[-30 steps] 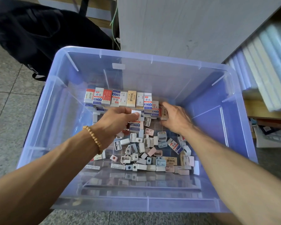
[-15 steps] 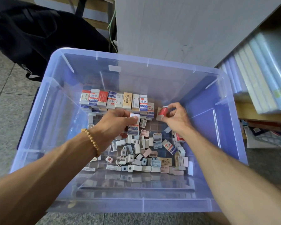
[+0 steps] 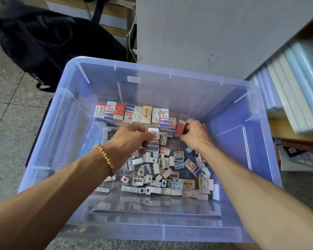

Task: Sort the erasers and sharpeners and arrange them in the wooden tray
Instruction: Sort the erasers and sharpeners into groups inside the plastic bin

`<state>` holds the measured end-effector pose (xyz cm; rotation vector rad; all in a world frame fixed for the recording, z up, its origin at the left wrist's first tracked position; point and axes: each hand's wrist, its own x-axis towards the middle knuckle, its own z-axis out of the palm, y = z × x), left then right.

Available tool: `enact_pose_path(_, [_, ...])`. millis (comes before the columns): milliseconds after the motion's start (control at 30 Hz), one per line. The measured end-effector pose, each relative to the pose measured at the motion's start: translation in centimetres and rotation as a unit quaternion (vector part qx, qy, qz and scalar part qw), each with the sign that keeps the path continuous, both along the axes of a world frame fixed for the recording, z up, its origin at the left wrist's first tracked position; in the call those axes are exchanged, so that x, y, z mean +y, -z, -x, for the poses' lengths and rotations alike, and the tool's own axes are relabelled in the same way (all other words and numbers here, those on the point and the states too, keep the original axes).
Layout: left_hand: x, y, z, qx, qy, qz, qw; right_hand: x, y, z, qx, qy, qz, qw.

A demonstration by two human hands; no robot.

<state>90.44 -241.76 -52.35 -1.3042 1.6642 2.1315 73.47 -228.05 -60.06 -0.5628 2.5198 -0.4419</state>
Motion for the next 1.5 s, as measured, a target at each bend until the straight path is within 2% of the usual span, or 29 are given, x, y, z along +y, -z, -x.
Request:
enact_pose_path(100, [0.0, 0.2, 0.1, -0.011, -0.016, -0.011, 1.0, -0.4, -0.4, -0.4, 0.02, -0.041, -0.024, 0.999])
enact_pose_path(233, [0.2, 0.2, 0.2, -0.016, -0.021, -0.043, 0.999, -0.3, -2.4, -0.9, -0.001, -0.048, -0.071, 0.996])
enact_pose_path(300, [0.2, 0.1, 0.3, -0.008, -0.031, -0.07, 0.997, -0.1, -4.4, -1.0, 0.034, -0.06, -0.085, 0.994])
enact_pose_path(367, [0.3, -0.1, 0.3, -0.004, -0.036, -0.087, 0.996, -0.2, -6.7, -1.4, 0.051, -0.063, 0.002, 0.997])
enact_pose_path(433, [0.3, -0.3, 0.4, -0.002, -0.038, -0.09, 0.995, -0.6, -9.2, -2.5, -0.027, -0.1, 0.111, 0.988])
enact_pose_path(500, [0.1, -0.5, 0.6, 0.003, -0.037, -0.082, 0.996, -0.9, -10.9, -4.0, -0.092, -0.195, 0.111, 0.97])
enact_pose_path(567, [0.1, -0.6, 0.7, 0.003, -0.028, -0.077, 0.997, -0.8, -10.8, -5.3, -0.061, -0.265, 0.096, 0.957])
enact_pose_path(633, [0.3, -0.7, 0.7, 0.003, -0.016, -0.081, 0.997, -0.1, -10.0, -6.0, -0.007, -0.287, 0.096, 0.953])
enact_pose_path(733, [0.7, -0.8, 0.5, 0.003, -0.005, -0.097, 0.995, 1.0, -8.9, -5.6, 0.034, -0.271, 0.056, 0.96])
enact_pose_path(867, [0.6, -1.1, 0.7, 0.003, -0.022, -0.1, 0.995, 1.5, -7.4, -2.3, 0.081, -0.142, -0.007, 0.987])
enact_pose_path(933, [0.4, -1.1, 0.9, -0.003, -0.021, -0.078, 0.997, 1.0, -6.1, -0.8, 0.091, -0.116, -0.025, 0.989])
enact_pose_path(1133, [-0.1, -1.1, 0.7, -0.004, -0.049, -0.049, 0.998, -0.7, -2.5, -0.4, 0.123, -0.168, -0.046, 0.977])
enact_pose_path(1267, [-0.2, -1.1, 0.9, -0.017, -0.042, -0.032, 0.998, 0.3, -2.4, -0.4, 0.08, -0.165, -0.032, 0.982])
enact_pose_path(1400, [0.0, -1.1, 0.8, -0.03, -0.019, 0.001, 0.999, 0.5, -5.3, -1.1, 0.109, -0.148, -0.035, 0.982])
enact_pose_path(1500, [0.0, -1.0, 0.7, -0.027, -0.005, 0.029, 0.999, 0.2, -8.7, -3.5, -0.02, -0.214, 0.028, 0.976])
